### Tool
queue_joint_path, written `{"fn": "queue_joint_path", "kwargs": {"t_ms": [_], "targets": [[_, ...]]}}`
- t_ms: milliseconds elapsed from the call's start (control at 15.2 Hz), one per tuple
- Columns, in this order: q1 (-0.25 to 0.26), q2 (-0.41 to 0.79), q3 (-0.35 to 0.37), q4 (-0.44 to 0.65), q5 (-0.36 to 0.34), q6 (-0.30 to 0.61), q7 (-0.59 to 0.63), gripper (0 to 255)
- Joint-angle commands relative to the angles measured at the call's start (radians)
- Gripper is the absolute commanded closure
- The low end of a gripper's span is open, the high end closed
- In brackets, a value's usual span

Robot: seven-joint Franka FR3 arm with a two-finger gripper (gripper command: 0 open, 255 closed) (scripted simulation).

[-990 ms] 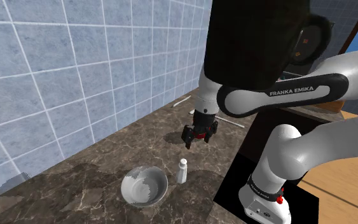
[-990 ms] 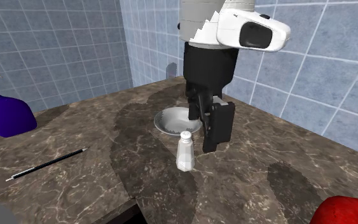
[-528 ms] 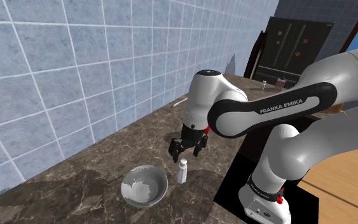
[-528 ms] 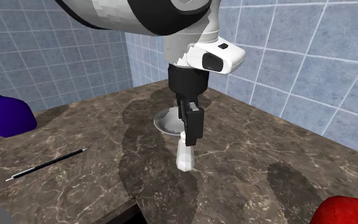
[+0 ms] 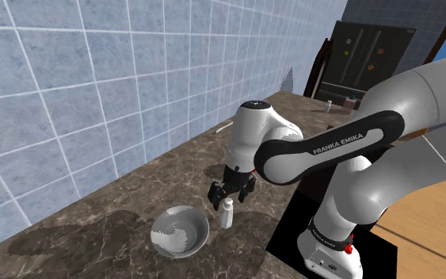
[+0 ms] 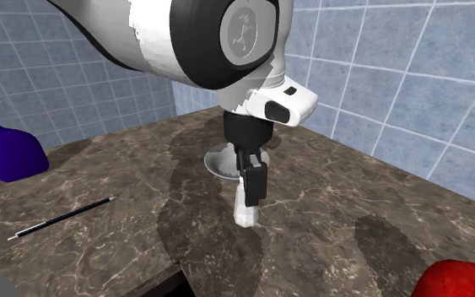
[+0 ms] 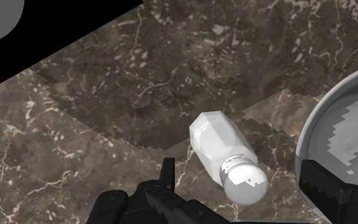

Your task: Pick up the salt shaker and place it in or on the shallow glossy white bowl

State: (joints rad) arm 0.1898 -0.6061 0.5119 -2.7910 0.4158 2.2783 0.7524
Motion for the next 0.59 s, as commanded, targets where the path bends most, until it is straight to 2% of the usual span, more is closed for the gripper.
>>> {"fn": "queue_joint_path", "kwargs": {"t_ms": [0, 264, 330, 528], "targets": [[0.0, 0.001, 0.0, -0.002, 0.001, 0.003, -0.001, 0], [0.0, 0.001, 0.0, -0.002, 0.001, 0.003, -0.001, 0], [0.0, 0.001, 0.0, -0.002, 0.001, 0.003, -0.001, 255], [0.0, 0.001, 0.0, -0.002, 0.001, 0.003, -0.001, 255]]}}
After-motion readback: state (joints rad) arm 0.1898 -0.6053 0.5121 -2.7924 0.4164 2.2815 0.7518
